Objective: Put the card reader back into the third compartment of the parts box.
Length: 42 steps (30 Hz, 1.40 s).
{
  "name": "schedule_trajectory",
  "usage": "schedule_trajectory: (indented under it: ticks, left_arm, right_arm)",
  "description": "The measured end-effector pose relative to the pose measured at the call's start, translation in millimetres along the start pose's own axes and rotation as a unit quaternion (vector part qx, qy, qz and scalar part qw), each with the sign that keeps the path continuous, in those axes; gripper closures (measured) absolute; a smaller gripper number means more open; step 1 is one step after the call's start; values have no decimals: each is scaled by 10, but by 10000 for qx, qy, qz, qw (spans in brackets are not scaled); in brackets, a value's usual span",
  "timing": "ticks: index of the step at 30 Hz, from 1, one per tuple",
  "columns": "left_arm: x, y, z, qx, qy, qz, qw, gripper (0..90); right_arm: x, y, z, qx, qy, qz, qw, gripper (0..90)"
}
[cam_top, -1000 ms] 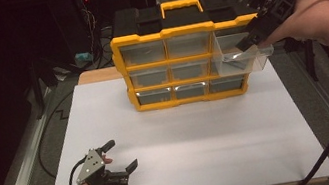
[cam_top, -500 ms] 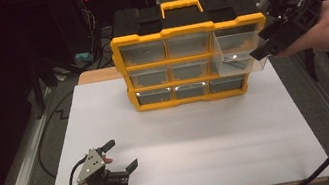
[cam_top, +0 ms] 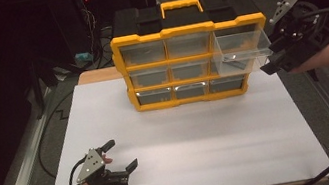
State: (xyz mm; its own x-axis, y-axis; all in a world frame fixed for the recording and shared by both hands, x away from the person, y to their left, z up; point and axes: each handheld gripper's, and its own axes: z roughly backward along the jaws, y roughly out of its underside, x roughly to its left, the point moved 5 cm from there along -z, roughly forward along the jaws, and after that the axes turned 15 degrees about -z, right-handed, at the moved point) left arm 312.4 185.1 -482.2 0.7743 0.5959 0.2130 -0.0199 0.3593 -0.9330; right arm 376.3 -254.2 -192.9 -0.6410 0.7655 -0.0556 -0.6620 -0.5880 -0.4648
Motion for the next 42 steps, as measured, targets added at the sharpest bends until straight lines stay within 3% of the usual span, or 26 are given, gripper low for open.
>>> schedule_trajectory:
  ticks: [10, 28, 32, 42]
  left_arm:
    - [3, -2, 2, -15, -9, 2, 10000, 2]
    - [4, -3, 7, -25, -5, 7, 10000, 2]
    - [2, -3, 7, -23, 0, 4, 10000, 2]
    - [4, -4, 7, -33, -3, 6, 10000, 2]
  right_arm:
    - [63, 214, -184, 70, -67, -31, 9999, 289]
    - [133, 436, -732, 283, -163, -181, 9993, 90]
    - [149, 489, -888, 369, -111, -195, 9991, 3]
    - [172, 656, -1318, 484, -164, -274, 9983, 2]
